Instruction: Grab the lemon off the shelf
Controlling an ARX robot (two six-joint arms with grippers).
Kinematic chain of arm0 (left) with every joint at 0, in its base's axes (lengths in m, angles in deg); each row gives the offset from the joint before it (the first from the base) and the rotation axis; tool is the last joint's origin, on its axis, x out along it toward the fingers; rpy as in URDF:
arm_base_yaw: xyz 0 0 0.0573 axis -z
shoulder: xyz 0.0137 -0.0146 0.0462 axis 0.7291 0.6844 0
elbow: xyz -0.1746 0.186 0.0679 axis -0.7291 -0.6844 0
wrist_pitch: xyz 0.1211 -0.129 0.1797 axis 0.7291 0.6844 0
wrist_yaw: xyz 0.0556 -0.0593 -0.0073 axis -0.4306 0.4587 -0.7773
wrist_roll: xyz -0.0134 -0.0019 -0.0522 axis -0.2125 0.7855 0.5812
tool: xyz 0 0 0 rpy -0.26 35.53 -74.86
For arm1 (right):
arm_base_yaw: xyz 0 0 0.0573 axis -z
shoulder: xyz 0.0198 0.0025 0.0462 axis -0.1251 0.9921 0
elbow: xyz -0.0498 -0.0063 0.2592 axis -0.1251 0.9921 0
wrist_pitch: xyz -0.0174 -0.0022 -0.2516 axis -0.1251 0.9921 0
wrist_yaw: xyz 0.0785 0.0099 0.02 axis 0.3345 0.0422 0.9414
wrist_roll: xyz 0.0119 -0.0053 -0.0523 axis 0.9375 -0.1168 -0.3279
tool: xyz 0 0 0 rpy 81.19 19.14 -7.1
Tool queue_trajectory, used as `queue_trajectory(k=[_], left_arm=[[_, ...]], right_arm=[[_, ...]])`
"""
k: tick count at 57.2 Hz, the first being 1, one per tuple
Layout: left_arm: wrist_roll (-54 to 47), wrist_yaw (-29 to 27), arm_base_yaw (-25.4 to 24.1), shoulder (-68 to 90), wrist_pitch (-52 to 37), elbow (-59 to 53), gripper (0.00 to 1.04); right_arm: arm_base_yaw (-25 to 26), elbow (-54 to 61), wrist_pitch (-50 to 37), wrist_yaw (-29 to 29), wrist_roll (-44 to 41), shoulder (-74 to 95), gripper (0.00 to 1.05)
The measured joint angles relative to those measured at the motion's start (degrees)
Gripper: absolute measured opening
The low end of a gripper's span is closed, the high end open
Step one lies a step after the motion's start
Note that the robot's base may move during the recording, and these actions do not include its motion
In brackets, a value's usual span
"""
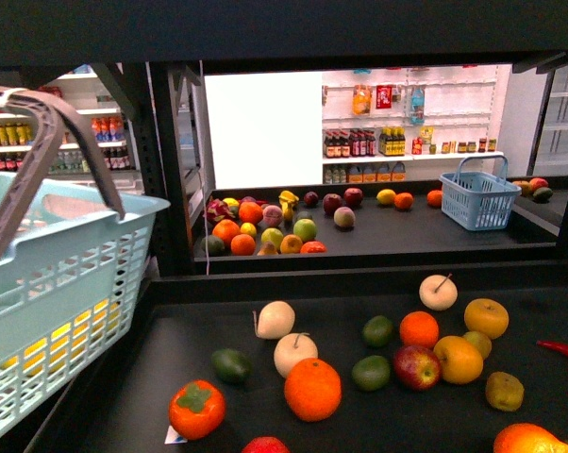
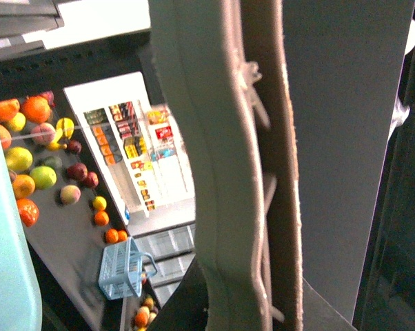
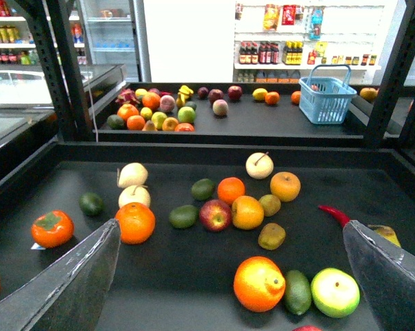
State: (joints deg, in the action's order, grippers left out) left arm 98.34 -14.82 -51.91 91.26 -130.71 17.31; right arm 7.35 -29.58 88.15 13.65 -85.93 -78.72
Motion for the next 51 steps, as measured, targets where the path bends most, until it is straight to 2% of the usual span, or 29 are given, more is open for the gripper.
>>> queue_trajectory(k=[28, 39, 51], left_arm=[[8.0, 4.3, -16.1, -0.1, -9.1, -6.2, 0.07], [9.6, 7.6, -20.2, 1.1, -14.0, -7.7, 0.07], [12.5, 8.7, -22.8, 5.1, -18.2, -7.8, 0.07]], right_arm=[[0.0, 0.0, 0.0, 0.0, 0.0, 0.0, 0.97], [0.0, 0.0, 0.0, 0.0, 0.0, 0.0, 0.97], [0.0, 0.0, 0.0, 0.0, 0.0, 0.0, 0.97]])
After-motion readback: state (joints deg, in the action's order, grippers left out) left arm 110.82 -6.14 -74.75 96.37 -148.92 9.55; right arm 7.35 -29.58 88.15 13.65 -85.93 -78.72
